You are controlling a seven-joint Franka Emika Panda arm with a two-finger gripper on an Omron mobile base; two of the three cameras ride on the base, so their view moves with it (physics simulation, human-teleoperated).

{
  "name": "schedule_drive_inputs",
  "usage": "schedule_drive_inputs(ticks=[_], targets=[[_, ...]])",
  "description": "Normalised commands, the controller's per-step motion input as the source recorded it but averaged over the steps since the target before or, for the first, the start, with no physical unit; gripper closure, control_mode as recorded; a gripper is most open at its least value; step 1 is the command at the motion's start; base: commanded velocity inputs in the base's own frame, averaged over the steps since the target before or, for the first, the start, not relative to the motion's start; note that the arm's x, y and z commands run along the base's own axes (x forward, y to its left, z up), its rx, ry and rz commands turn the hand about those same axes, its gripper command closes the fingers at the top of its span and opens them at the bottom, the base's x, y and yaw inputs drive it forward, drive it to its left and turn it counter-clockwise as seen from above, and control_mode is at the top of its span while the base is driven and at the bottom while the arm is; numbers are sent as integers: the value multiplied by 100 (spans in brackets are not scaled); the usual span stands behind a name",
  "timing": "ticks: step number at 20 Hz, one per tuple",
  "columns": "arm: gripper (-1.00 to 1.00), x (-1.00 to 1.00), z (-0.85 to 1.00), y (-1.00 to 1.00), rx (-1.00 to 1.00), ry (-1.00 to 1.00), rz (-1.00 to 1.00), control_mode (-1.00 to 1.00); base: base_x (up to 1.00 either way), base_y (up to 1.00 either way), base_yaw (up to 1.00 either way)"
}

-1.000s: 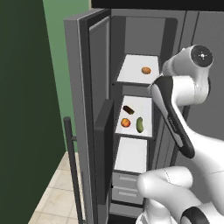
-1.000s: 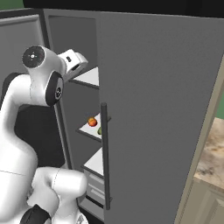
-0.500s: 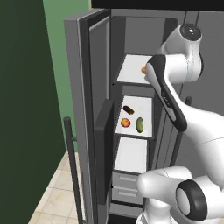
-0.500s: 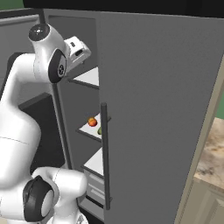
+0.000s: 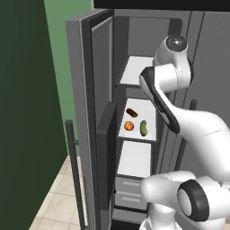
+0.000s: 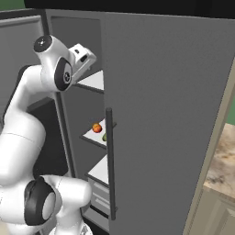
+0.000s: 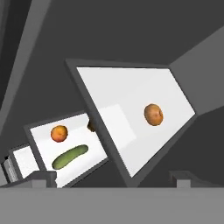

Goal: Take the sweet potato and tangerine from the highest rack and move them to the second highest rack where the cucumber and peach are located, to maximize freezer space. Close the freezer door after rearranging.

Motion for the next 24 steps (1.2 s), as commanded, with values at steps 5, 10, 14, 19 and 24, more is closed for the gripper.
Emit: schedule_drive_inputs(ticks=[5,10,14,19,24], targets=[[-100,62,-11,-4,-2,11,-2,-100,0,0,0],[-100,65,-10,-21,0,22,-8,-100,0,0,0],[-100,58,-11,-25,0,12,-10,-100,0,0,0],[-100,48,-22,-19,0,0,-8,-100,0,0,0],[-100,49,-27,-19,0,0,-5,-100,0,0,0]])
